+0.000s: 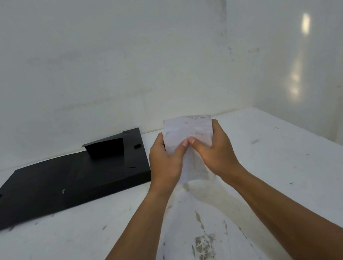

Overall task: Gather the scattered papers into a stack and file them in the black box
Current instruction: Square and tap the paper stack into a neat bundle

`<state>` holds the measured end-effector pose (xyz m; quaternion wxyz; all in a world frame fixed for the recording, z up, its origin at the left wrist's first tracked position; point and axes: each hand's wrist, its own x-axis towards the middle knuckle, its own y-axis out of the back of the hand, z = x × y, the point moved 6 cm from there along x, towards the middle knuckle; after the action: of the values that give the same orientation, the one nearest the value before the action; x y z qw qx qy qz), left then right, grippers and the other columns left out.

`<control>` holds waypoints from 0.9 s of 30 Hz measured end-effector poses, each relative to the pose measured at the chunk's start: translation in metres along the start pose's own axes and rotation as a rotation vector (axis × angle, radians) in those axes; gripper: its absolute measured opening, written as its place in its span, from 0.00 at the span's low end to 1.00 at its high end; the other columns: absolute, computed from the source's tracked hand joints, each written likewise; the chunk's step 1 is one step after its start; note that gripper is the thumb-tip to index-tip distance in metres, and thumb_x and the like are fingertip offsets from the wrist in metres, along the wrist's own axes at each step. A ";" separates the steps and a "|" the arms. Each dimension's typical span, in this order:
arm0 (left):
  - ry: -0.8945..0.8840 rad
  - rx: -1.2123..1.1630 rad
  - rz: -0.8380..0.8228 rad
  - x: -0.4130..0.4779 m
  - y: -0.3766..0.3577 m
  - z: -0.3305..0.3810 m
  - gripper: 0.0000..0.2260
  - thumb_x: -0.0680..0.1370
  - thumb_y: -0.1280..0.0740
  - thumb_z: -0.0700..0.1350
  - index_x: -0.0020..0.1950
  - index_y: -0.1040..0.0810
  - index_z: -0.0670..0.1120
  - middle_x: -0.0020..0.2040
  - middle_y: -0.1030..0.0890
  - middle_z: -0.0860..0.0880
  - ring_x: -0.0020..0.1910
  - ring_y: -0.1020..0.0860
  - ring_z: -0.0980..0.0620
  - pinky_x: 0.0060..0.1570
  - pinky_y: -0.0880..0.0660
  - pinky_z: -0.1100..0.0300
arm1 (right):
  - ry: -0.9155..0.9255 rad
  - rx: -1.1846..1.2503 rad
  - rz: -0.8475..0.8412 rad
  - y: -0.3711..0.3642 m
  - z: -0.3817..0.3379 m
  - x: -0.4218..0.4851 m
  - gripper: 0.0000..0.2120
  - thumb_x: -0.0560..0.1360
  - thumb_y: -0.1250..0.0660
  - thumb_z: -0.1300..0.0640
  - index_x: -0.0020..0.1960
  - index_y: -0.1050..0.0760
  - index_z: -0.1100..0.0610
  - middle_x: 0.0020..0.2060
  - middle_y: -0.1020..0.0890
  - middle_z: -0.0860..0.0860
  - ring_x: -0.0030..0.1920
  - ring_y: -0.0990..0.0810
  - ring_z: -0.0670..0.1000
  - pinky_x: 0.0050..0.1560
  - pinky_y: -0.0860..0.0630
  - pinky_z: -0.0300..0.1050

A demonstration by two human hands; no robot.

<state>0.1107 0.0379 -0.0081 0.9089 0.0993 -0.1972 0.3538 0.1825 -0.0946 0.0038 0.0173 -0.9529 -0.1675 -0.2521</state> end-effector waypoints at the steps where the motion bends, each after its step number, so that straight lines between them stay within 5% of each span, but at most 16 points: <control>1: 0.007 0.000 -0.005 0.001 0.000 0.000 0.20 0.75 0.26 0.49 0.64 0.25 0.47 0.57 0.18 0.51 0.56 0.19 0.52 0.54 0.18 0.51 | 0.015 -0.003 0.003 0.002 -0.002 0.001 0.18 0.75 0.28 0.57 0.60 0.33 0.51 0.50 0.22 0.44 0.50 0.20 0.44 0.40 0.21 0.32; 7: 0.069 0.026 -0.072 -0.007 -0.002 -0.018 0.19 0.77 0.29 0.49 0.66 0.30 0.51 0.57 0.21 0.56 0.57 0.21 0.55 0.52 0.20 0.61 | 0.021 -0.045 -0.026 0.005 0.004 -0.001 0.22 0.74 0.27 0.58 0.63 0.34 0.50 0.51 0.22 0.43 0.50 0.20 0.41 0.43 0.22 0.30; 11: 0.068 0.042 -0.062 -0.014 -0.008 -0.025 0.17 0.81 0.34 0.49 0.69 0.27 0.50 0.61 0.20 0.53 0.59 0.20 0.52 0.56 0.19 0.54 | -0.080 -0.035 -0.071 0.000 0.020 -0.004 0.16 0.76 0.30 0.57 0.59 0.32 0.49 0.50 0.22 0.40 0.50 0.21 0.41 0.43 0.23 0.33; 14: 0.047 0.017 -0.015 -0.014 -0.009 -0.019 0.16 0.80 0.33 0.48 0.68 0.26 0.50 0.59 0.20 0.53 0.58 0.20 0.53 0.53 0.18 0.59 | -0.071 -0.002 -0.055 0.001 0.017 -0.003 0.13 0.77 0.31 0.58 0.57 0.30 0.47 0.49 0.21 0.40 0.49 0.20 0.39 0.43 0.22 0.33; 20: 0.053 -0.060 0.021 -0.005 -0.004 -0.011 0.21 0.77 0.29 0.51 0.66 0.34 0.53 0.59 0.22 0.50 0.56 0.20 0.50 0.53 0.18 0.52 | -0.054 -0.023 -0.022 0.007 0.015 0.002 0.11 0.76 0.29 0.54 0.55 0.28 0.52 0.50 0.19 0.45 0.49 0.19 0.43 0.43 0.21 0.35; 24: 0.072 -0.109 0.022 0.004 -0.008 -0.001 0.11 0.80 0.34 0.55 0.58 0.25 0.51 0.55 0.19 0.48 0.55 0.19 0.46 0.53 0.19 0.49 | -0.076 0.006 -0.020 0.003 0.012 0.003 0.10 0.78 0.32 0.51 0.54 0.27 0.55 0.46 0.18 0.45 0.44 0.19 0.41 0.42 0.22 0.35; 27: 0.153 -0.161 0.040 0.010 -0.013 0.001 0.14 0.81 0.38 0.56 0.47 0.23 0.48 0.46 0.18 0.48 0.47 0.18 0.48 0.48 0.20 0.53 | -0.091 0.015 -0.007 -0.001 0.011 0.004 0.10 0.79 0.35 0.48 0.52 0.26 0.55 0.43 0.19 0.45 0.42 0.20 0.41 0.43 0.24 0.36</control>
<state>0.1254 0.0343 -0.0038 0.9191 -0.0053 -0.1570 0.3613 0.1908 -0.0914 -0.0038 0.0160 -0.9626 -0.1736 -0.2075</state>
